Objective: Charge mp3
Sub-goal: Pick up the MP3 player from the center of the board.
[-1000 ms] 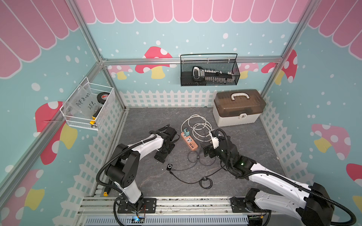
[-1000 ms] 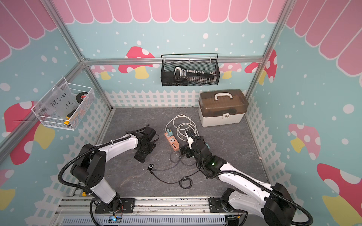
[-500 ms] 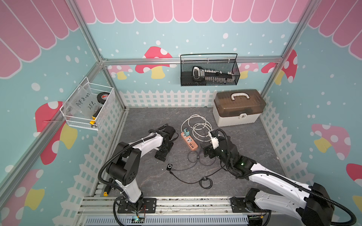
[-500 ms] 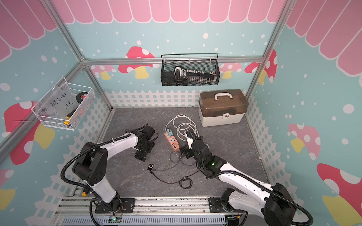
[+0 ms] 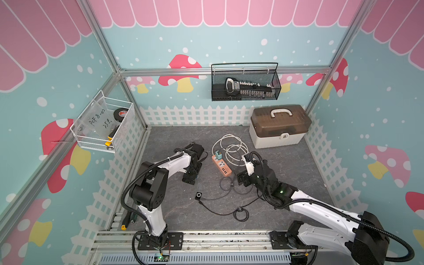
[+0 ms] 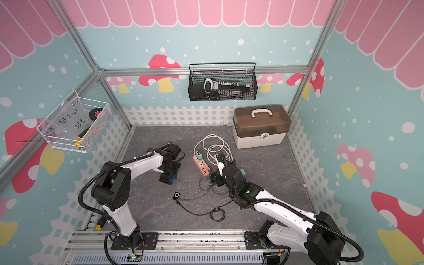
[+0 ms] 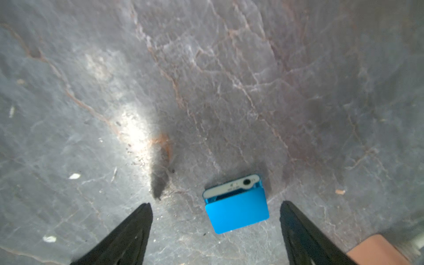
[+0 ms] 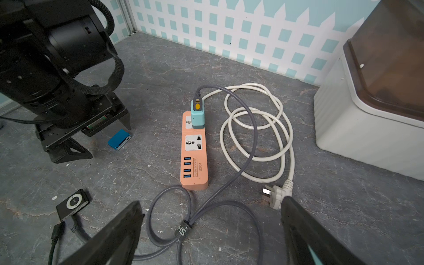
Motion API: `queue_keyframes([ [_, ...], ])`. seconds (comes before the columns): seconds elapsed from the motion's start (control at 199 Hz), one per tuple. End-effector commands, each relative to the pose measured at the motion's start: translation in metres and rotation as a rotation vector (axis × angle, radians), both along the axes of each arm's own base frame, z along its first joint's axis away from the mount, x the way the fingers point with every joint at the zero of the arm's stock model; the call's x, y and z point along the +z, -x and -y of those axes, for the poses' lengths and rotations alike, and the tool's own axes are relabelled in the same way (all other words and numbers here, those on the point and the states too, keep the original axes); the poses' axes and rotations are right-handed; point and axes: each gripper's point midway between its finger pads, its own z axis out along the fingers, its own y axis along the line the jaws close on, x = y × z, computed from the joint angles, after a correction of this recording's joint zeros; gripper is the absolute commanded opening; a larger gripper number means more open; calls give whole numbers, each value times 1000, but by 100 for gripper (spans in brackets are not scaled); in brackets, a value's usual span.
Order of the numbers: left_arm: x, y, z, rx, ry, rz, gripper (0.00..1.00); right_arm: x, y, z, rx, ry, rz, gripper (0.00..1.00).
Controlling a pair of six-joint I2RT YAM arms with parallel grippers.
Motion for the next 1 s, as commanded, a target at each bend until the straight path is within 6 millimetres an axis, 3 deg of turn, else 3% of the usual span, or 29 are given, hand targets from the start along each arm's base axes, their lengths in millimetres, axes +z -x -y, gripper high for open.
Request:
queue_keyframes([
  [0.0,-2,-8,3,36,14,-5,85,1,1,-5,22,7,8,91],
  [0.286,-8,-13,9,23,28,-22,82,1,1,-6,26,11,8,90],
  [0.432,-9,-9,7,24,24,-30,77,1,1,-6,27,11,8,89],
  [0.492,-10,-8,7,20,23,-33,71,1,2,-7,29,9,7,89],
  [0.803,-20,-3,9,2,32,-70,64,-1,2,-9,37,11,1,88],
  [0.888,-23,-3,9,-7,31,-76,49,-1,2,-9,37,13,-2,87],
  [0.998,-24,-1,9,-15,32,-83,48,-2,2,-10,39,14,-4,87],
])
